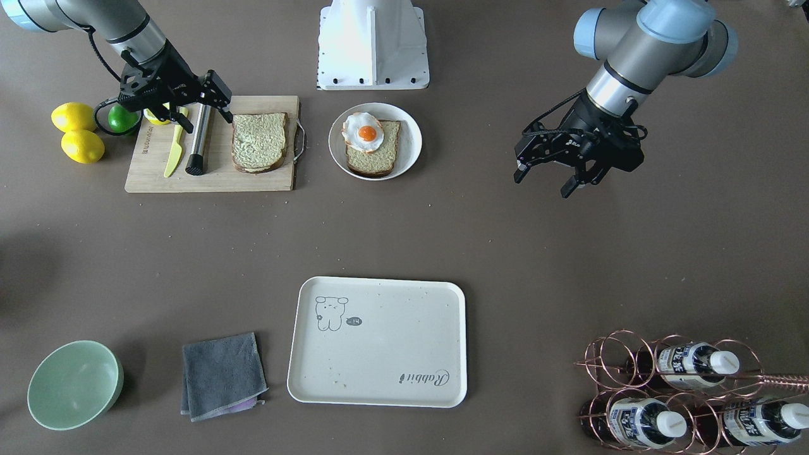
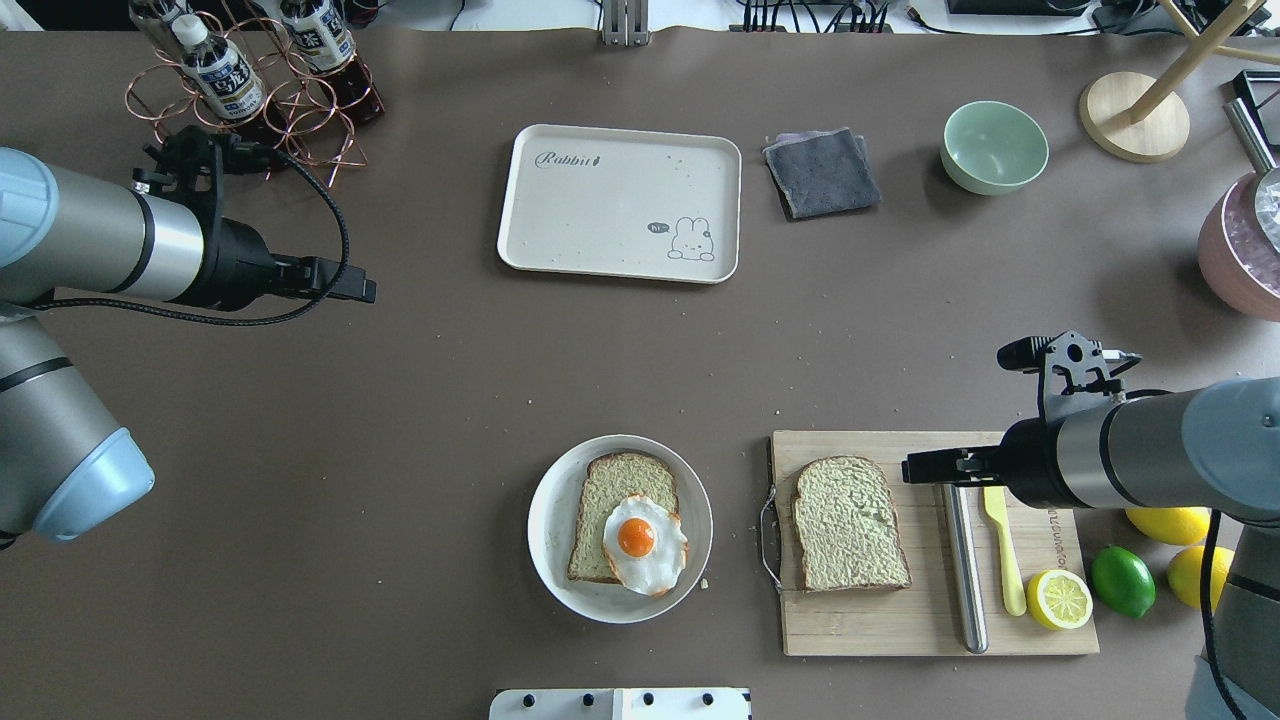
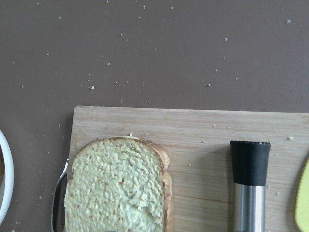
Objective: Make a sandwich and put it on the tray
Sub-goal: 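Lower the right gripper onto the board's bread slice while the left arm moves in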
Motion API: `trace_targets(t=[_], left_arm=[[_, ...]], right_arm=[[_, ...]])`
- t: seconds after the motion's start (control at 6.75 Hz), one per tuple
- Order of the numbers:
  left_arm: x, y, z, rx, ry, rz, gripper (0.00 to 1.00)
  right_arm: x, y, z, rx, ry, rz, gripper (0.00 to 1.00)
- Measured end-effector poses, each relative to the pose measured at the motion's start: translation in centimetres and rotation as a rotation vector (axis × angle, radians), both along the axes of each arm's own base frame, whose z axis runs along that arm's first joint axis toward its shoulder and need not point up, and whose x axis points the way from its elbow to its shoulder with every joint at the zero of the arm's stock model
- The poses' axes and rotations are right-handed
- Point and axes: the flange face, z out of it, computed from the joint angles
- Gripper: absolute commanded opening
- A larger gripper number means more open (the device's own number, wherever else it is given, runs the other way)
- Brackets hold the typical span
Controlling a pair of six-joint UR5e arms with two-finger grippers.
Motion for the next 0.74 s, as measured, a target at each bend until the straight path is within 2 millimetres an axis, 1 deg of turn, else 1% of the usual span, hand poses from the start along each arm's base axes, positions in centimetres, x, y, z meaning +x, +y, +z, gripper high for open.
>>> trace_targets(t=[0.3, 0.74], left_arm=[[0.0, 0.0, -0.2, 0.002, 0.002, 0.0, 0.99], [-0.1, 0.0, -0.2, 0.003, 0.003, -0.001, 0.99]], right_arm=[[-1.8, 2.2, 0.6, 0.011, 0.005, -0.015, 0.6], [-3.7, 3.8, 1.6, 0.011, 0.009, 0.009, 0.59]])
